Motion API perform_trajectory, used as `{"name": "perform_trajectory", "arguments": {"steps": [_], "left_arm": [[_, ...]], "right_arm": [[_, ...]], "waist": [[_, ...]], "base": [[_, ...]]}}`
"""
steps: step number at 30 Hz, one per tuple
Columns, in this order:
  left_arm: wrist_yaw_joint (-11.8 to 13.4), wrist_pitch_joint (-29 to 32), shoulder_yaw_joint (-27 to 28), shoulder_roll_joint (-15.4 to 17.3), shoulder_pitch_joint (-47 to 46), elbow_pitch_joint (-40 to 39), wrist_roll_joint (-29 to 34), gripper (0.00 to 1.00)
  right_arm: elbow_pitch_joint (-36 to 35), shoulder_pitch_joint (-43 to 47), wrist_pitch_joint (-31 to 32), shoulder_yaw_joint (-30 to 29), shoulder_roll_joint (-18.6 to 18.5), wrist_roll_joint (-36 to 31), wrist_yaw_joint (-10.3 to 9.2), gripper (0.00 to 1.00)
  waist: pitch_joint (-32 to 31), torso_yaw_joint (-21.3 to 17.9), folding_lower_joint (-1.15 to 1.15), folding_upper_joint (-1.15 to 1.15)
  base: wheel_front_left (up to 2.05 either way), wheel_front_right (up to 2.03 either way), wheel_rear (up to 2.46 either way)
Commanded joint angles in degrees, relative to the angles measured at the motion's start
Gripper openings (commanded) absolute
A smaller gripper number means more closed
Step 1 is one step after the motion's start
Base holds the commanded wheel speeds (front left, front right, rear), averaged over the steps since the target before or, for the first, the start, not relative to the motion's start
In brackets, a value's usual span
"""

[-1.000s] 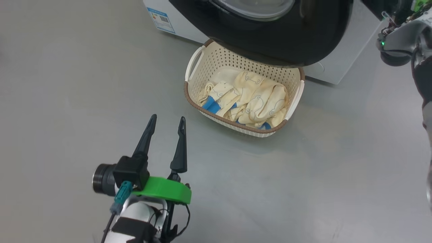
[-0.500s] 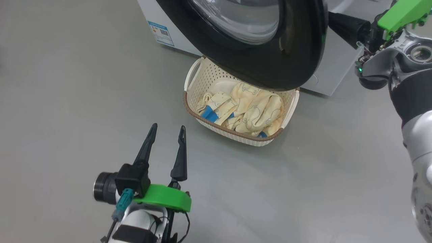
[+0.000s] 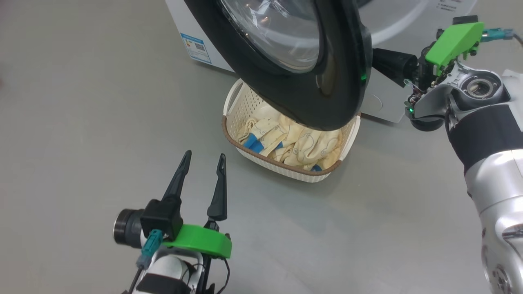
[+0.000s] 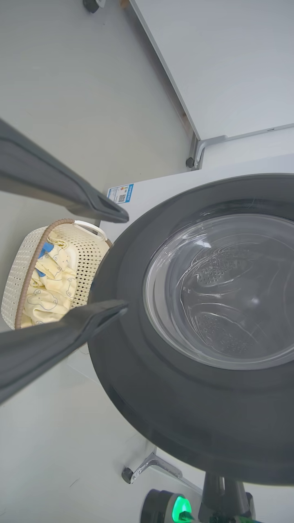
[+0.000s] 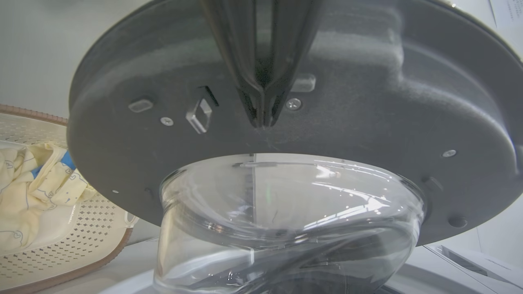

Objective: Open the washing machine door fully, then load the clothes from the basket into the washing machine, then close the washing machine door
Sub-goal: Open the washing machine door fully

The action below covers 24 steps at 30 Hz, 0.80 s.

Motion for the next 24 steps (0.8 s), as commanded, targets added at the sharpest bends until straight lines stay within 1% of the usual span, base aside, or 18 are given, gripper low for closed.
{"name": "perform_trajectory", "arguments": {"steps": [1, 11, 24], "left_arm": [[0.0, -0.5, 2.1, 0.8, 0.2, -1.5, 0.5, 1.00], [-0.1, -0.5, 1.9, 0.8, 0.4, -1.4, 0.9, 1.00], [-0.2, -0.5, 1.6, 0.8, 0.8, -1.3, 1.0, 1.00]], "right_arm": [[-2.3, -0.3, 0.8, 1.0, 1.8, 0.6, 0.01, 0.00], [-4.4, 1.7, 2.6, 4.4, 2.2, 3.9, 0.01, 0.00], [-8.9, 4.7, 2.9, 15.4, 2.3, 13.2, 0.01, 0.00]], "waist": [[-0.1, 0.0, 0.00, 0.00], [-0.4, 0.1, 0.00, 0.00], [-1.2, 0.3, 0.00, 0.00]], "base": [[0.00, 0.00, 0.00], [0.00, 0.00, 0.00], [0.00, 0.00, 0.00]]}}
